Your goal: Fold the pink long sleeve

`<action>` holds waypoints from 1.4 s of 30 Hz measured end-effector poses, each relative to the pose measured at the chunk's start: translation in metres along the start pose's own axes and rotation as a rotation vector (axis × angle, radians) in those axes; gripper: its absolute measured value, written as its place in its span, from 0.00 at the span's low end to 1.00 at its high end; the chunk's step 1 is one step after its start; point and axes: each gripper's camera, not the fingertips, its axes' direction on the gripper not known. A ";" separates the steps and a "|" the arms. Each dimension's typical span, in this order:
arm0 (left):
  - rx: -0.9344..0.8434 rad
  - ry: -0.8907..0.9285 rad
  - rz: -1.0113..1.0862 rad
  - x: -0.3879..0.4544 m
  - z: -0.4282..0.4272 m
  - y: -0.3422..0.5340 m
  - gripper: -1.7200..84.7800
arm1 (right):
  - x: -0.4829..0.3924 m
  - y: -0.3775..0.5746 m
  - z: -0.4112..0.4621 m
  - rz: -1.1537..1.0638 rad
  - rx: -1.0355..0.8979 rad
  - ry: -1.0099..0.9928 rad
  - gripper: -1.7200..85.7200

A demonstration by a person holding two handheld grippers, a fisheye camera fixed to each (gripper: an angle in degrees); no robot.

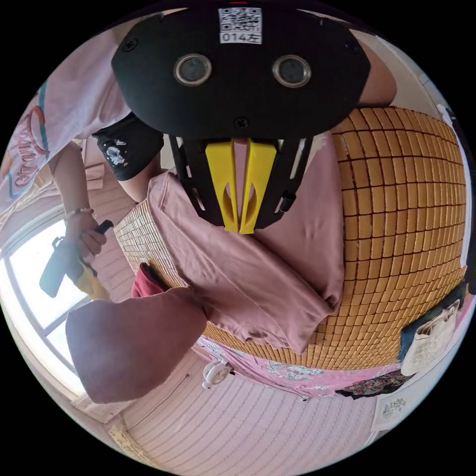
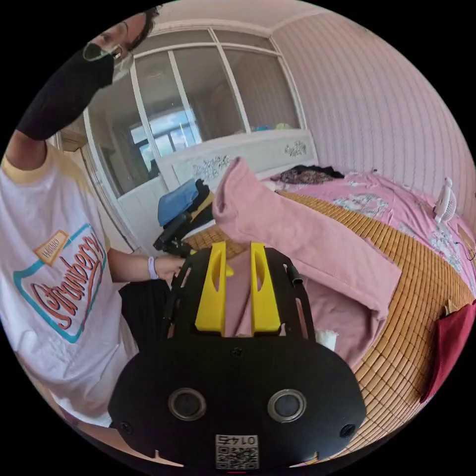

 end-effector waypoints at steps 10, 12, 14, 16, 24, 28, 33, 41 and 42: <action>0.007 -0.139 -0.068 -0.042 -0.046 0.007 0.06 | 0.021 0.050 0.075 0.200 -0.308 -0.071 0.12; -0.033 -0.103 -0.021 -0.034 -0.030 -0.003 0.08 | 0.037 0.045 0.073 0.229 -0.301 -0.036 0.11; -0.085 -0.126 0.032 -0.022 -0.013 -0.007 0.09 | 0.056 0.039 0.068 0.273 -0.262 -0.001 0.11; -0.162 -0.182 0.081 -0.014 0.010 -0.008 0.09 | 0.067 0.037 0.066 0.296 -0.233 0.045 0.11; -0.092 -0.101 0.079 -0.037 -0.021 -0.027 0.08 | 0.138 0.022 0.051 0.372 -0.142 0.330 0.15; 0.027 -0.167 0.130 -0.061 -0.042 -0.081 0.08 | 0.208 -0.006 0.050 0.421 -0.119 0.461 0.16; 0.033 -0.141 0.130 -0.099 -0.010 -0.196 0.14 | 0.288 -0.036 0.072 0.537 -0.135 0.516 0.17; -0.213 -0.253 0.158 -0.133 0.073 -0.284 0.11 | 0.379 -0.036 0.097 0.798 -0.178 0.364 0.09; -0.236 -0.153 0.166 -0.143 0.075 -0.290 0.09 | 0.381 -0.036 0.095 0.799 -0.165 0.357 0.08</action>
